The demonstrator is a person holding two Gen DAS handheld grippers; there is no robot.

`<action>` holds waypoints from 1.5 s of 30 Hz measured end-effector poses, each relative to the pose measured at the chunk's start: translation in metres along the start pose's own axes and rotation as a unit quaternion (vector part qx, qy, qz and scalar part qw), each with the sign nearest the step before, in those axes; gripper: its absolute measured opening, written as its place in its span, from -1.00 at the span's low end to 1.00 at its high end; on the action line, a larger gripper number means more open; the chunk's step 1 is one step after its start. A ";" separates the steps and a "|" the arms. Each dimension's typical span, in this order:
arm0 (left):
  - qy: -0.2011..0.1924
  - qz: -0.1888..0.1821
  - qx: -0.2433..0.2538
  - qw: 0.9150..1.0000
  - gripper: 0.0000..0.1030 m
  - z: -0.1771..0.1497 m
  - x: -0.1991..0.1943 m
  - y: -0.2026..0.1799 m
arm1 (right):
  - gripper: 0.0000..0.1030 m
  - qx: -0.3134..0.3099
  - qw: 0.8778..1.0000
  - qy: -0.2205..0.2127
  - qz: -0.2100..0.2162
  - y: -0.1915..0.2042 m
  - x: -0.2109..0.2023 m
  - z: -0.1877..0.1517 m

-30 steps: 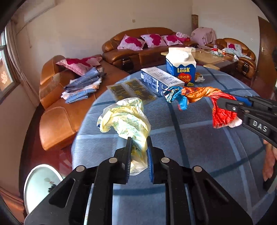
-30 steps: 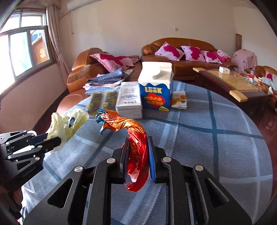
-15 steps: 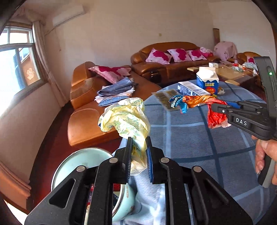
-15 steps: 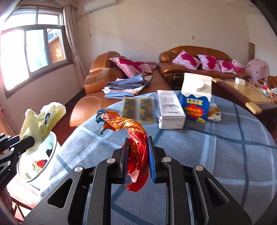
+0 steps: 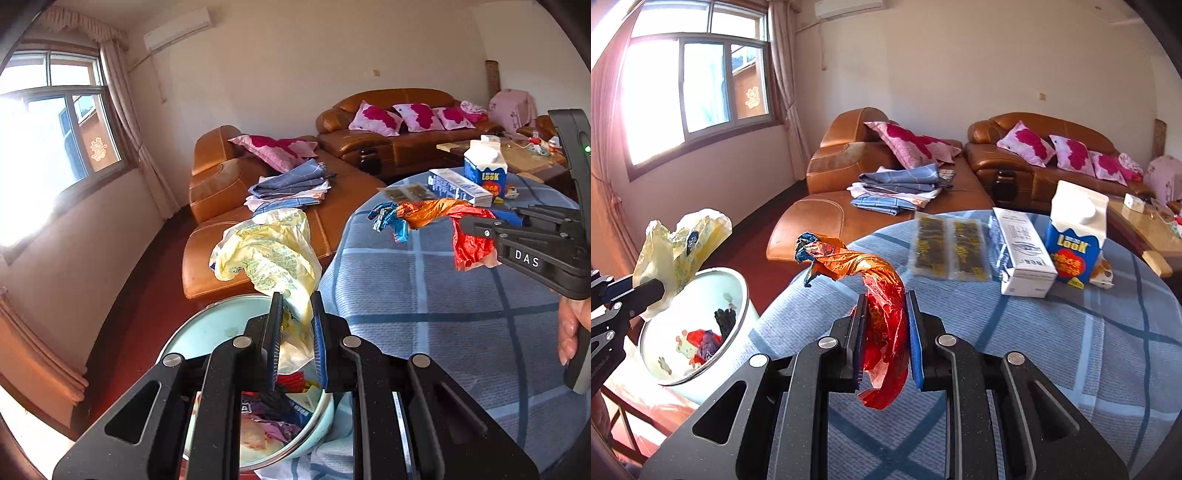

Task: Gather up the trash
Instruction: 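Carry the yellow bag and orange-red wrapper with both tools over the bin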

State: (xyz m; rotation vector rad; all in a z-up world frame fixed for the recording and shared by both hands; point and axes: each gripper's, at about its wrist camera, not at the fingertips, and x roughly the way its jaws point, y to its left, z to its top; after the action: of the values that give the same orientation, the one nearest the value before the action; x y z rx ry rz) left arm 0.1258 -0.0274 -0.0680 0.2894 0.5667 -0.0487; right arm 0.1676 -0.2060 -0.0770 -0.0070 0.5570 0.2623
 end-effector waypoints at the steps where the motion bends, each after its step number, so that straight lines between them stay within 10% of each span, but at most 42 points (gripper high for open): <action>1: 0.001 0.003 -0.002 1.000 -0.71 -0.002 0.000 0.003 | -0.61 -0.004 1.000 -0.001 0.003 0.004 0.001 0.001; 45: 0.046 0.095 -0.005 0.994 -0.71 -0.030 0.005 0.069 | -0.61 -0.146 0.985 -0.016 0.090 0.107 0.022 0.009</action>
State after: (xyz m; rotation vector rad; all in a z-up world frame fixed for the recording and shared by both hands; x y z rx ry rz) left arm 0.1231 0.0479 -0.0774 0.3367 0.6292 0.1526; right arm 0.1642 -0.0968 -0.0738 -0.2372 0.4833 0.5183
